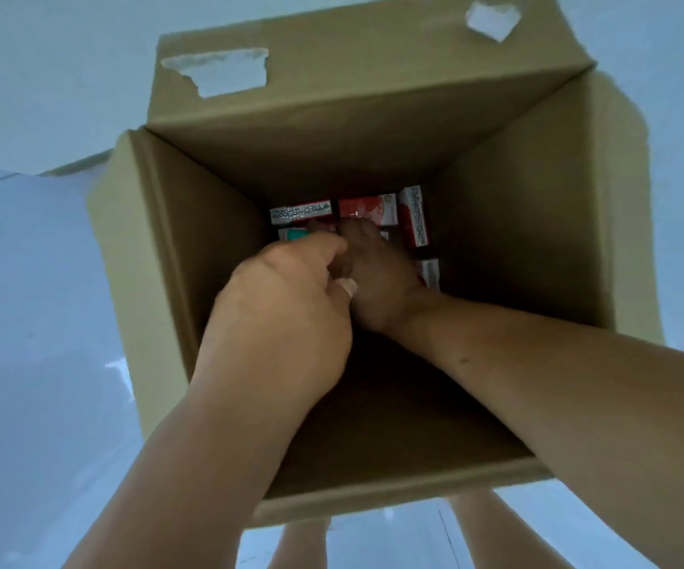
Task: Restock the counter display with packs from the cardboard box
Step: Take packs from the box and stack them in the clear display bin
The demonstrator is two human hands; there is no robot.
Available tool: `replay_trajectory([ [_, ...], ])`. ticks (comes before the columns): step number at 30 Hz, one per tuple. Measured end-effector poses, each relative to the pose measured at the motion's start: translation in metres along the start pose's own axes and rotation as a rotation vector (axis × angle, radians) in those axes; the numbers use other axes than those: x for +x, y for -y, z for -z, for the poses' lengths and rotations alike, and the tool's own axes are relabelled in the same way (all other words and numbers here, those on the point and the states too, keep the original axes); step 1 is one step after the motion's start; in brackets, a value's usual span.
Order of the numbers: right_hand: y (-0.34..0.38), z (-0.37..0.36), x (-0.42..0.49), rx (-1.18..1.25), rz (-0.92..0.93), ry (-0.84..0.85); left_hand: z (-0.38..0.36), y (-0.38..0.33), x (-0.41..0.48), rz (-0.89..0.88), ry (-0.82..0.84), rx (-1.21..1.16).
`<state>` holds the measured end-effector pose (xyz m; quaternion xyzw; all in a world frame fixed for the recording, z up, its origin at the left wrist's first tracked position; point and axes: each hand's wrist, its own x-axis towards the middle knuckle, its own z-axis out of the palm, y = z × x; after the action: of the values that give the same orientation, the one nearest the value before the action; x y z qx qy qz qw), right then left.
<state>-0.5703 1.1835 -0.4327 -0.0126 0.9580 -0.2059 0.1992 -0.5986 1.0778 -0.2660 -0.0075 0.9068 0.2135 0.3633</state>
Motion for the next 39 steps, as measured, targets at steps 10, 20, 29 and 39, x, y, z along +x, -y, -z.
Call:
replay_trajectory([
  [10, 0.053, 0.201, -0.102, -0.17, 0.005, -0.076, 0.093, -0.058, -0.078, -0.098, -0.124, -0.034],
  [20, 0.139, 0.403, -0.2, -0.177, 0.007, -0.385, 0.218, -0.136, -0.209, -0.177, -0.196, -0.334],
  [29, 0.229, 0.576, -0.293, -0.131, 0.015, -0.548, 0.35, -0.213, -0.346, -0.366, -0.098, -0.765],
  [39, 0.309, 0.72, -0.332, -0.214, 0.173, -0.79, 0.486, -0.257, -0.445, -0.536, -0.02, -0.951],
])
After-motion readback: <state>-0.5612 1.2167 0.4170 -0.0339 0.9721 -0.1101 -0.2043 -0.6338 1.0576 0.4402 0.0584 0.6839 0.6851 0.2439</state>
